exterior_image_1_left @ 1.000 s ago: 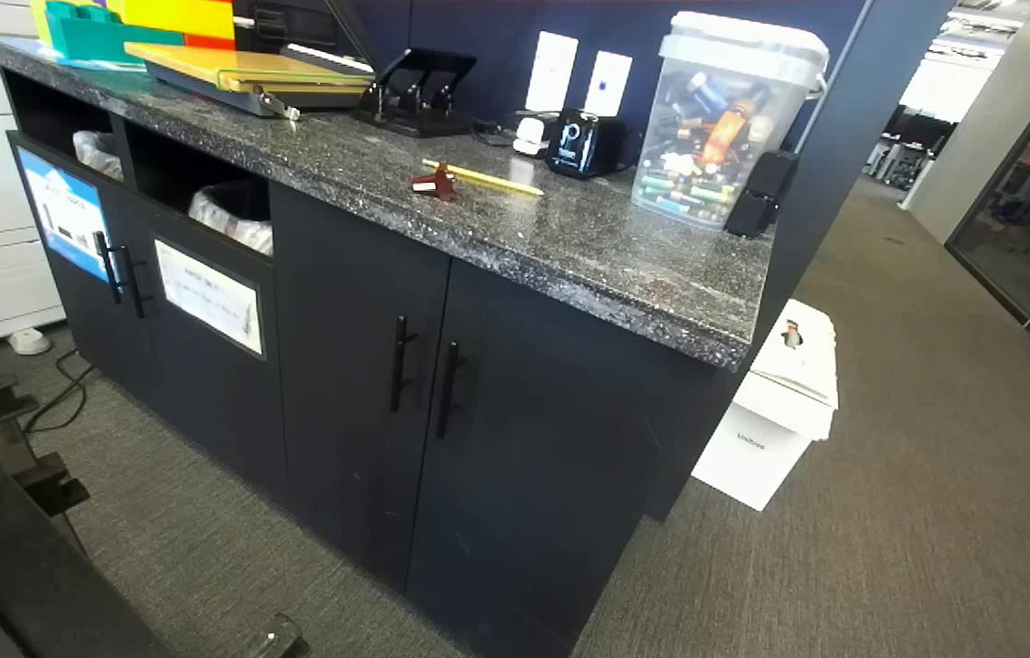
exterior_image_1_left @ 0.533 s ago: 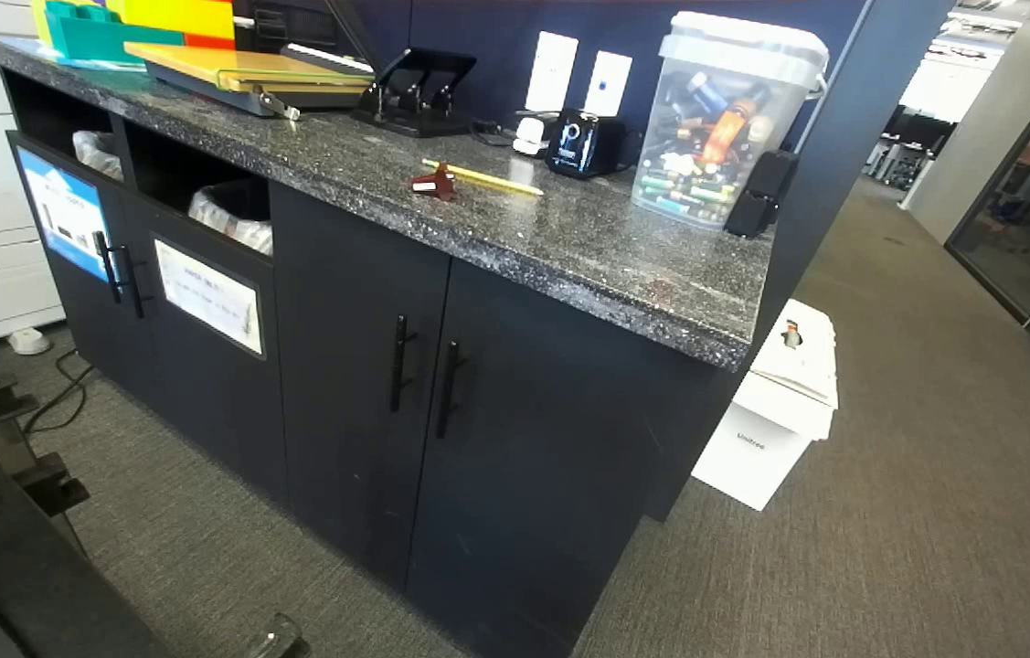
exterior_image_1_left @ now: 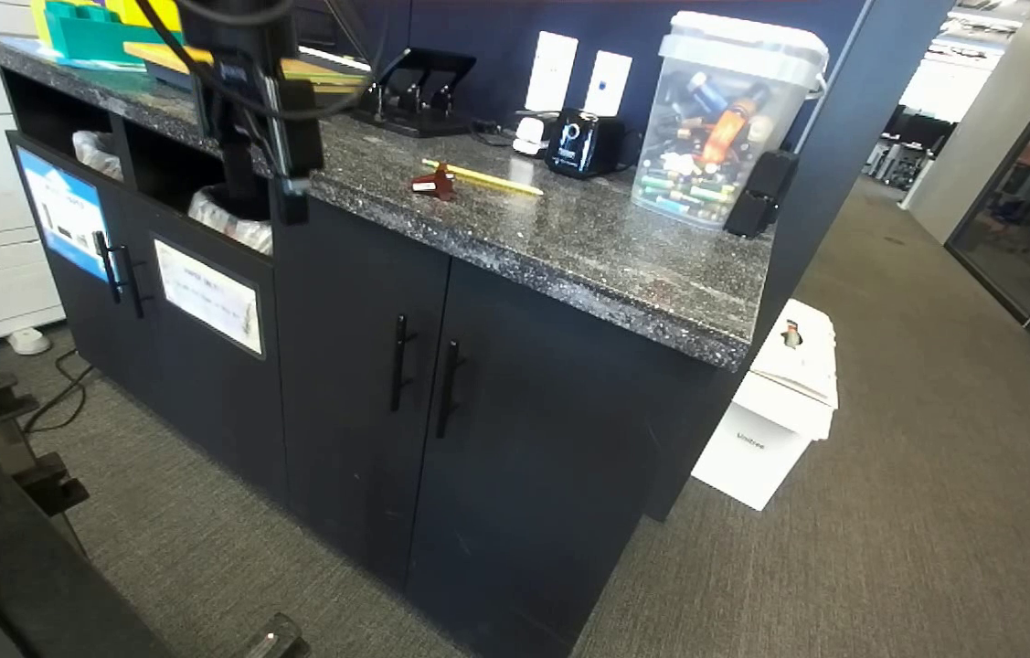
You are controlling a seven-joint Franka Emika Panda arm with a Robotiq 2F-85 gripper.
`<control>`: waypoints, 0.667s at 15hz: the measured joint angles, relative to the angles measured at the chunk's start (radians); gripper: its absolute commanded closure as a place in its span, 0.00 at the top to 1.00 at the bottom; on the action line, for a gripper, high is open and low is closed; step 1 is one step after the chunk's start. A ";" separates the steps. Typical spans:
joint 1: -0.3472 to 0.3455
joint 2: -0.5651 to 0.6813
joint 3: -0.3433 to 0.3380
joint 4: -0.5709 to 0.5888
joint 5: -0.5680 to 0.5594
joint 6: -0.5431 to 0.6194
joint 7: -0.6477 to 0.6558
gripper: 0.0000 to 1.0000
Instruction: Open the left cabinet door
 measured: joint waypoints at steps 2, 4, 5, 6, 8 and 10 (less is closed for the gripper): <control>0.051 0.128 -0.082 0.061 -0.066 0.040 0.077 1.00; 0.099 0.260 -0.152 0.129 -0.083 0.092 0.122 1.00; 0.119 0.328 -0.180 0.170 -0.083 0.116 0.136 1.00; 0.136 0.389 -0.203 0.209 -0.082 0.138 0.149 1.00; 0.170 0.496 -0.240 0.283 -0.078 0.184 0.171 1.00; 0.210 0.579 -0.279 0.343 -0.076 0.246 0.203 1.00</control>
